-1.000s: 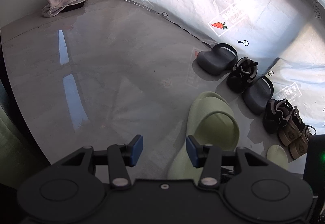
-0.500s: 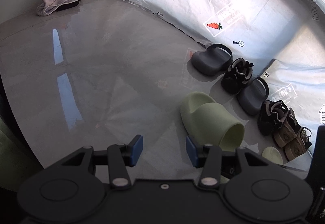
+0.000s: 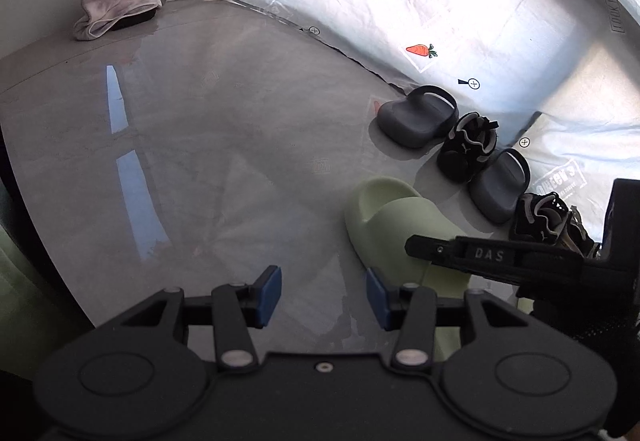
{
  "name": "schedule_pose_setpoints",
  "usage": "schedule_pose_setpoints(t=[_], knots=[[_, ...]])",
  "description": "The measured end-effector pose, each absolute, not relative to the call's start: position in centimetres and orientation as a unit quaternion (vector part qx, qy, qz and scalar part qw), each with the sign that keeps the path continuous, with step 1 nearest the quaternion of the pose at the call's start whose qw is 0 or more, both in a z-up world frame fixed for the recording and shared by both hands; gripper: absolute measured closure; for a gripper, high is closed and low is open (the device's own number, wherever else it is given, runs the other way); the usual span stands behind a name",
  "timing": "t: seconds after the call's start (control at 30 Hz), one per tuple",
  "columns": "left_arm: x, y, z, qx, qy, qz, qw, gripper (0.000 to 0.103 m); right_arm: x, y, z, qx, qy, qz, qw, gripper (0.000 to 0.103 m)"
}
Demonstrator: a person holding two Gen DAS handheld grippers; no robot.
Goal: Organize scattered shoes
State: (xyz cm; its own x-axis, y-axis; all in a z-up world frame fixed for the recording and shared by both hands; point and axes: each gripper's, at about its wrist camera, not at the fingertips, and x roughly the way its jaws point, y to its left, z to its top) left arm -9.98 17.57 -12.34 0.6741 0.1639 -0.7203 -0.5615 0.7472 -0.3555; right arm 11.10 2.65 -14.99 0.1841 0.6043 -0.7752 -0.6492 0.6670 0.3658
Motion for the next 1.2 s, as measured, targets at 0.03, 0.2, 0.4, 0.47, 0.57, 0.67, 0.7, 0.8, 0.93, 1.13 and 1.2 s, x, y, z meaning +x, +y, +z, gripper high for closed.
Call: schedule_pose_setpoints(t=[0.03, 0.2, 0.4, 0.47, 0.57, 0.67, 0.7, 0.8, 0.93, 1.13, 1.2], knots=[[-10.1, 17.7, -12.3, -0.288, 0.345, 0.210, 0.868, 0.055, 11.3, 2.6, -14.9, -0.037, 0.491, 0.426, 0.759, 0.092], [-10.4, 18.2, -12.2, -0.289, 0.340, 0.216, 0.868, 0.055, 12.9, 1.2, -14.9, -0.072, 0.520, 0.505, 0.685, 0.092], [-10.0, 18.3, -12.5, -0.299, 0.342, 0.213, 0.865, 0.055, 11.5, 0.8, -13.8, -0.113, 0.512, 0.466, 0.713, 0.074], [-9.6, 18.1, -12.4, -0.296, 0.341, 0.206, 0.868, 0.055, 10.6, 0.3, -13.4, -0.104, 0.505, 0.432, 0.740, 0.068], [-9.2, 17.8, -12.6, -0.298, 0.344, 0.200, 0.868, 0.055, 9.3, -0.6, -13.1, -0.098, 0.535, 0.400, 0.738, 0.069], [-8.5, 17.5, -12.8, -0.296, 0.351, 0.185, 0.869, 0.055, 8.4, -0.6, -14.0, -0.148, 0.596, 0.424, 0.666, 0.071], [-8.3, 17.3, -12.8, -0.293, 0.353, 0.181, 0.870, 0.055, 8.2, -0.6, -14.3, -0.157, 0.607, 0.428, 0.651, 0.071], [-8.0, 17.0, -12.7, -0.287, 0.352, 0.173, 0.874, 0.055, 8.9, -1.9, -16.2, -0.135, 0.648, 0.392, 0.639, 0.071], [-7.8, 16.8, -12.7, -0.284, 0.354, 0.171, 0.875, 0.055, 10.0, -3.6, -16.9, -0.095, 0.657, 0.363, 0.654, 0.087], [-8.0, 17.0, -12.6, -0.285, 0.354, 0.176, 0.873, 0.055, 12.3, -5.1, -16.4, -0.112, 0.603, 0.263, 0.744, 0.087], [-8.0, 17.1, -12.4, -0.283, 0.351, 0.177, 0.875, 0.055, 12.9, -5.3, -16.2, -0.130, 0.571, 0.216, 0.781, 0.083]])
